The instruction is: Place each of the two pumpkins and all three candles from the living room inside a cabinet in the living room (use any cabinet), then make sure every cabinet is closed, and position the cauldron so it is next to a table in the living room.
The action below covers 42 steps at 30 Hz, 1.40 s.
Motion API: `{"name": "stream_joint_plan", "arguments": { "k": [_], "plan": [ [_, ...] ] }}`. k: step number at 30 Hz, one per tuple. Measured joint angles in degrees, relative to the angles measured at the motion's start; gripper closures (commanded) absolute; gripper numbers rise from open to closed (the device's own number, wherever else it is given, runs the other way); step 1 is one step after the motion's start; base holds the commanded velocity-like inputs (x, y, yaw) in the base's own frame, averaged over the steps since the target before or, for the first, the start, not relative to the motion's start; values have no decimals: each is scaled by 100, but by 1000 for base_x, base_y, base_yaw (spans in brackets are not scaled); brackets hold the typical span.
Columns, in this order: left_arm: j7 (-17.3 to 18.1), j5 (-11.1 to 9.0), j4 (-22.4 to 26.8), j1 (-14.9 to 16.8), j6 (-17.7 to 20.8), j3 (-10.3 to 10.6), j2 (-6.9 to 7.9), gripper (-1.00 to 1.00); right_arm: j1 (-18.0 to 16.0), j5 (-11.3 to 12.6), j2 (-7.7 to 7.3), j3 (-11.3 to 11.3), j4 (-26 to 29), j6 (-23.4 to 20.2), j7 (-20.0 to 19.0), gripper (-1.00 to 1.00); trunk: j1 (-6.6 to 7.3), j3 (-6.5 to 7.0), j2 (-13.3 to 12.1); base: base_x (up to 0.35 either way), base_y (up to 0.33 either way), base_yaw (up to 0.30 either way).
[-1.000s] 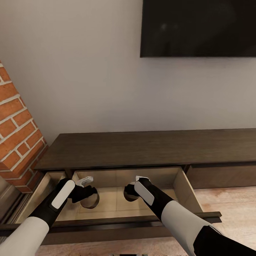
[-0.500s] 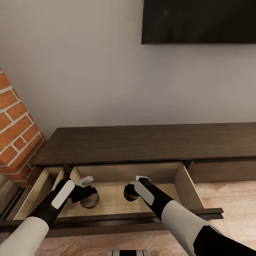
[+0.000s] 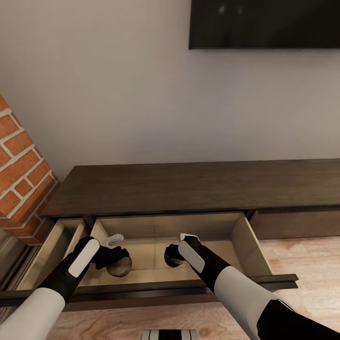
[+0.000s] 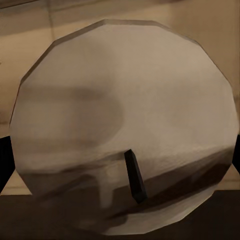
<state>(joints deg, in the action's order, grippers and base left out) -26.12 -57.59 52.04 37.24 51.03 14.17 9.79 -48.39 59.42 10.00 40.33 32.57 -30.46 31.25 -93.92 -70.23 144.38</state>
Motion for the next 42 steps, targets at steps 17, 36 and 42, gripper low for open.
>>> {"name": "stream_joint_plan", "arguments": {
  "k": [17,36,42],
  "plan": [
    [0,3,0,0,1,-5,7,100,1,1,0,0,0,4,-4,100,0,0,0,77,0,0],
    [-8,-1,4,-1,-6,3,-17,100,-5,5,0,-2,-17,-118,44,100,-37,-310,18,1,0,0],
    [-13,6,185,0,-9,28,-19,100,-7,-10,0,-1,23,-406,55,100,-52,-443,26,0,0,0]
  ]
}}
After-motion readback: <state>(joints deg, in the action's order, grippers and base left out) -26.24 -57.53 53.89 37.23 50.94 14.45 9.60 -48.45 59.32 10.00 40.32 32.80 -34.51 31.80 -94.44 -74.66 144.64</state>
